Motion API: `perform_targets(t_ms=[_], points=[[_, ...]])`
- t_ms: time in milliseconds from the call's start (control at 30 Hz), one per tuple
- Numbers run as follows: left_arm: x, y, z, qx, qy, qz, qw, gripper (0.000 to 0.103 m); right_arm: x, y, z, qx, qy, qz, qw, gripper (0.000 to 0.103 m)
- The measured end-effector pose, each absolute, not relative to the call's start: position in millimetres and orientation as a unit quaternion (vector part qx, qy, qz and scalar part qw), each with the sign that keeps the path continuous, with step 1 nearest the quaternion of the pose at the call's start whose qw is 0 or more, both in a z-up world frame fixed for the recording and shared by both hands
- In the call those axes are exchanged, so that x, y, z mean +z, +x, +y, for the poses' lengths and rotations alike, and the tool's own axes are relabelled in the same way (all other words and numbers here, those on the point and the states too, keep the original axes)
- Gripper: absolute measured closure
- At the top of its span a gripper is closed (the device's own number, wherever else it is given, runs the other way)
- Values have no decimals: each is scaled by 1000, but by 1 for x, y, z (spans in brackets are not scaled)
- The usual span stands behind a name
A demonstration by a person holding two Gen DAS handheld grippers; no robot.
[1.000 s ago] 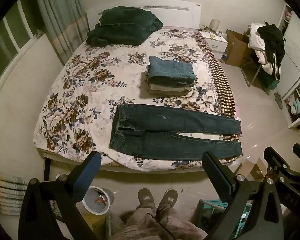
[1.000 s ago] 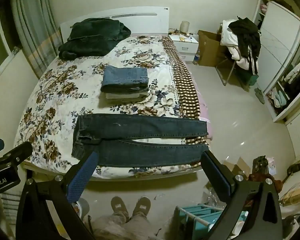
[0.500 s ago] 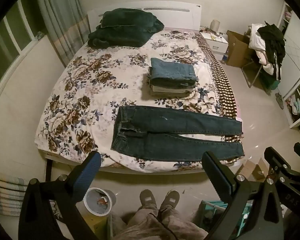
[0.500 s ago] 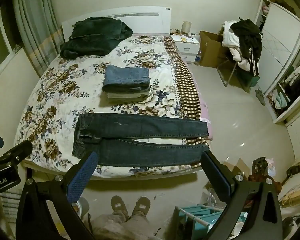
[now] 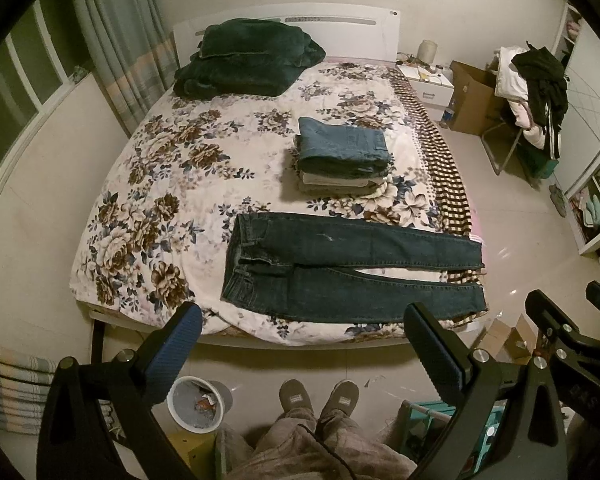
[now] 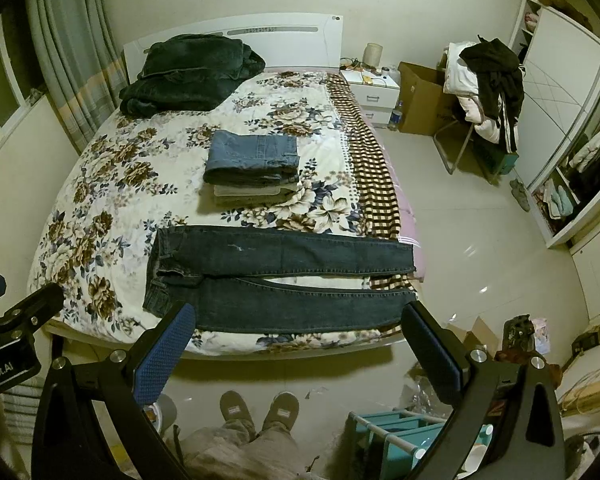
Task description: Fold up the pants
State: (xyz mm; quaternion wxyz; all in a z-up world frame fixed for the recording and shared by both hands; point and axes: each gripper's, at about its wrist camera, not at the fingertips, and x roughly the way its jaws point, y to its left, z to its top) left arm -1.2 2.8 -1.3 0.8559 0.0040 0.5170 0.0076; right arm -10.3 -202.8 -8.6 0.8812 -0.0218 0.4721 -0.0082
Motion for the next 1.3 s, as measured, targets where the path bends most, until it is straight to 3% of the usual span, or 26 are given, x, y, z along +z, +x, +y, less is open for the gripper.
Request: perform_targets(t_ms=[1300], points=[[18,12,-4,7,3,508,861,0,19,-9,-194,0,-23,463,886,0]])
